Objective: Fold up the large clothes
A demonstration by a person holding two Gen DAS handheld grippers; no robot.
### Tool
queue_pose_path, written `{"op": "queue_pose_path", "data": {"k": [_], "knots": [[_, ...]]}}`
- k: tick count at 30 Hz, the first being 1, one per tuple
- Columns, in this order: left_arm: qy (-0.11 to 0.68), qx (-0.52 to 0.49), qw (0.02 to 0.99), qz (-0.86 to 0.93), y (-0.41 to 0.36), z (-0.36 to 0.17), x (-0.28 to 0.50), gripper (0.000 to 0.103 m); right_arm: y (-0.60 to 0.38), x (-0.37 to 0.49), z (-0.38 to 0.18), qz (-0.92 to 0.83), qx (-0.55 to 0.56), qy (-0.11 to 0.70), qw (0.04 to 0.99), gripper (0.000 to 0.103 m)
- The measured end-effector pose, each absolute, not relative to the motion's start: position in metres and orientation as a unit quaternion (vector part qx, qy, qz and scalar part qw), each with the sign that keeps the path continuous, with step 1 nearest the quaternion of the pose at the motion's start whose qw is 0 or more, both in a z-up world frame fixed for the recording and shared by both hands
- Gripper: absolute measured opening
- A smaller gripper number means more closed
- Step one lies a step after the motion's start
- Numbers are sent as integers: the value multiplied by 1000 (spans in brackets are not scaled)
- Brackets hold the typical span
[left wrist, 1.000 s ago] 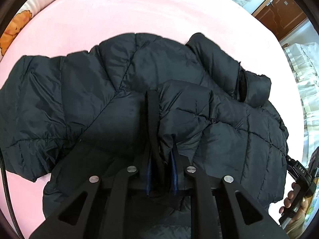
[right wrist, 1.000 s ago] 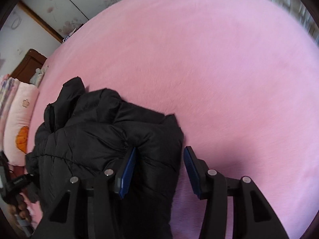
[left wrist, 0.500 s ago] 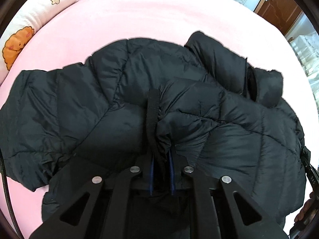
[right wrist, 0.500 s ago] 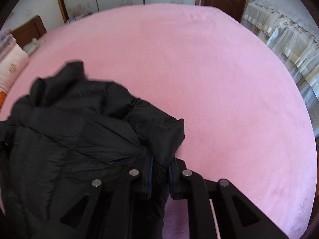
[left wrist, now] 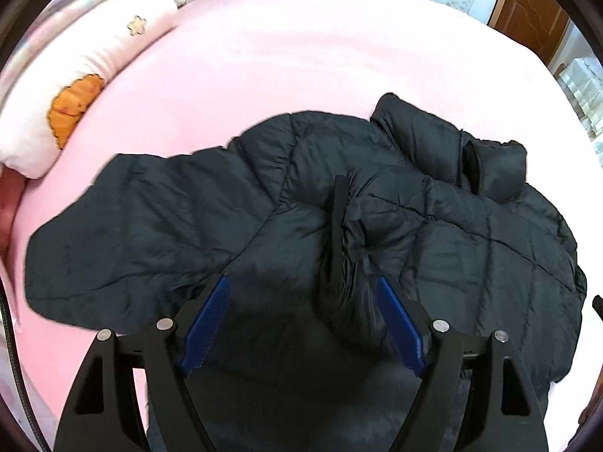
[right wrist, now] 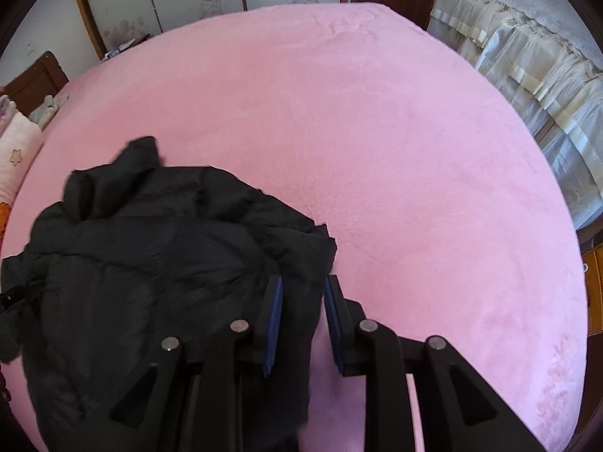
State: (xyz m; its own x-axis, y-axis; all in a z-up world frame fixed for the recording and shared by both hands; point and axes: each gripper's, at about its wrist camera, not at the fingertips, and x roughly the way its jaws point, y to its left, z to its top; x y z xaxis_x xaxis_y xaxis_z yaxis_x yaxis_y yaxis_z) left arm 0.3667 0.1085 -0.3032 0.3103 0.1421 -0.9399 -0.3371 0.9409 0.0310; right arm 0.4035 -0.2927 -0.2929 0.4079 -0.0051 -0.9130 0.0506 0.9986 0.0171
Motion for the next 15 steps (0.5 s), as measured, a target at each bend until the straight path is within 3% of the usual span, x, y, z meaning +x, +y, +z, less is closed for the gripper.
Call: {"op": "queue_pose_path", "data": {"k": [7, 9, 11, 15], "knots": [[538, -129, 824, 117, 80, -256, 336, 79, -273, 367, -247, 18, 46, 561, 826, 23], [533, -135, 828, 107, 71, -241, 326, 79, -268, 355, -235, 22, 58, 564, 824, 26], [529, -135, 832, 101, 61, -224, 320, 79, -260, 341, -225, 30, 66, 566, 821, 37], [524, -135, 836, 88, 50, -195, 305, 79, -242, 317, -203, 41, 64, 556, 828, 38]]}}
